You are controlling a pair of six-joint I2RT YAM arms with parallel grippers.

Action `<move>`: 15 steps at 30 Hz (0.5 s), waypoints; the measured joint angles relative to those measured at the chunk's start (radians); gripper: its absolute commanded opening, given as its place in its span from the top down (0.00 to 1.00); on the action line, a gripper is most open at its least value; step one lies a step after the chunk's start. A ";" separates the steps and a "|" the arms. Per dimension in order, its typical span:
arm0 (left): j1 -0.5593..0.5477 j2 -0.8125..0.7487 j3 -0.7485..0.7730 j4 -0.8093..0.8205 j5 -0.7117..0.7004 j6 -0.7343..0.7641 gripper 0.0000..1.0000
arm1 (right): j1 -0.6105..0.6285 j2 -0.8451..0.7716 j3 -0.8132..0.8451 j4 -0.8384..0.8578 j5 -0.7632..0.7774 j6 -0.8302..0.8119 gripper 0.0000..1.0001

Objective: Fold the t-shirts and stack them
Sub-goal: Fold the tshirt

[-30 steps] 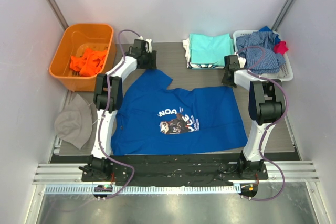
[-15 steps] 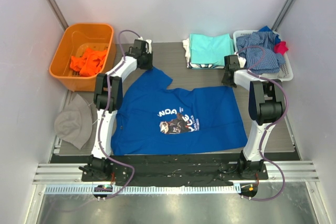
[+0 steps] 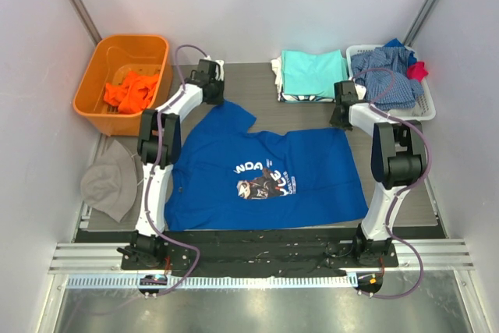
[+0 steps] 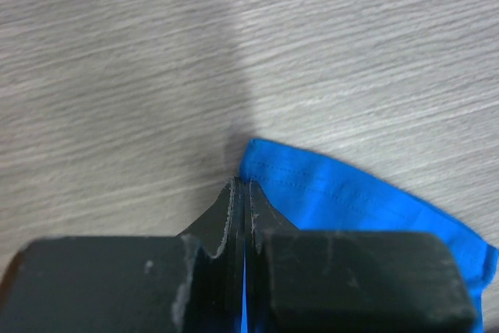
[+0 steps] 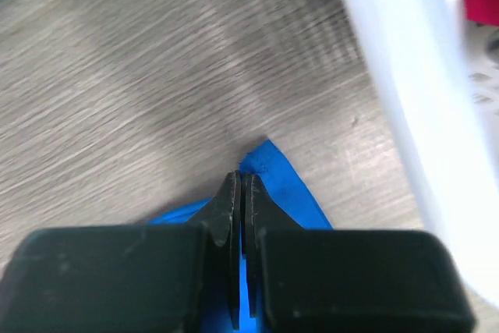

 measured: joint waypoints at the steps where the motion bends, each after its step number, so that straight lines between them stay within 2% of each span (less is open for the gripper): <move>1: 0.000 -0.008 -0.009 -0.003 -0.004 0.000 1.00 | 0.000 -0.010 -0.001 -0.008 -0.002 0.000 0.99; 15: 0.001 -0.251 -0.064 -0.033 -0.013 -0.001 1.00 | 0.000 -0.199 -0.005 -0.084 -0.021 0.004 0.99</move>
